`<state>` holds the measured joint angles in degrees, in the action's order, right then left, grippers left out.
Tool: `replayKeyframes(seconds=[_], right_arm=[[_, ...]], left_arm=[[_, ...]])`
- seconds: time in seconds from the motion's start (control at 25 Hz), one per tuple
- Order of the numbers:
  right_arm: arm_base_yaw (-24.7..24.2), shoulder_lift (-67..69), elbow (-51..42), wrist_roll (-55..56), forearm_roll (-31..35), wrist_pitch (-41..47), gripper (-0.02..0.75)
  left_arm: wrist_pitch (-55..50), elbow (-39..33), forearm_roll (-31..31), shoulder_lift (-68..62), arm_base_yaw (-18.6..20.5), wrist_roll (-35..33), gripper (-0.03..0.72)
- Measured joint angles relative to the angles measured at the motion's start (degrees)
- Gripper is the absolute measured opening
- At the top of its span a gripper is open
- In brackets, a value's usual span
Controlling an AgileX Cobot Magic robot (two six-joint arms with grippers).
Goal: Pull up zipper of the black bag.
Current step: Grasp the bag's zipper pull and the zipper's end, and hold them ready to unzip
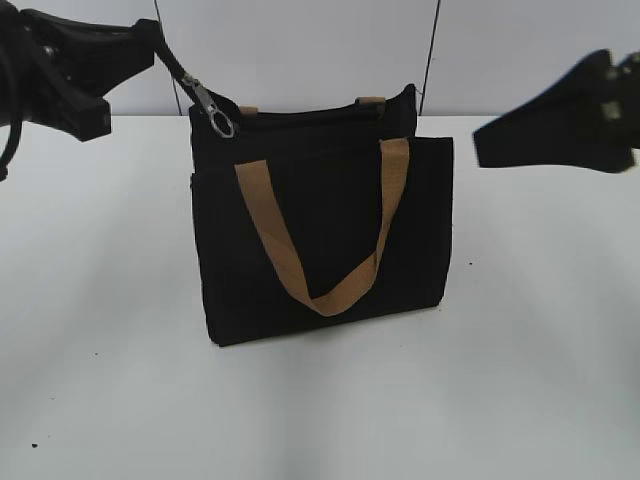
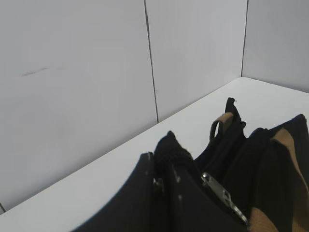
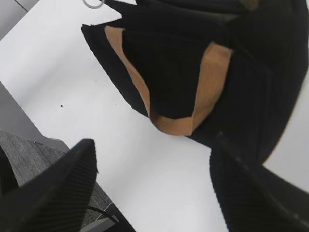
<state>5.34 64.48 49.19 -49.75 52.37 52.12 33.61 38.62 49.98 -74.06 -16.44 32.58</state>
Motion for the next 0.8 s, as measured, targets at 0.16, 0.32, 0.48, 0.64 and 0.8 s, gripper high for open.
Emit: replayKeyframes(seconds=[0.16, 0.32, 0.48, 0.64, 0.8], right_arm=[[7.6, 8.2, 5.4, -1.6, -0.2, -4.7, 0.559], [16.0, 14.9, 9.8, -1.7, -1.6, -11.3, 0.559], [22.0, 20.6, 12.9, -3.5, -1.9, -18.9, 0.559], [26.8, 25.1, 16.0, -8.6, -2.0, -22.0, 0.559], [31.5, 28.4, 18.6, -14.5, -2.1, -22.3, 0.559]], left_arm=[[-0.1, 0.0, 0.0, 0.0, 0.0, 0.3, 0.027], [-0.1, 0.0, 0.0, 0.0, -0.1, 0.4, 0.027], [-0.1, 0.1, 0.0, 0.0, -0.1, 0.4, 0.027], [-0.1, 0.1, 0.0, 0.0, -0.1, 0.4, 0.027], [-0.1, 0.1, 0.0, 0.0, -0.1, 0.4, 0.027]])
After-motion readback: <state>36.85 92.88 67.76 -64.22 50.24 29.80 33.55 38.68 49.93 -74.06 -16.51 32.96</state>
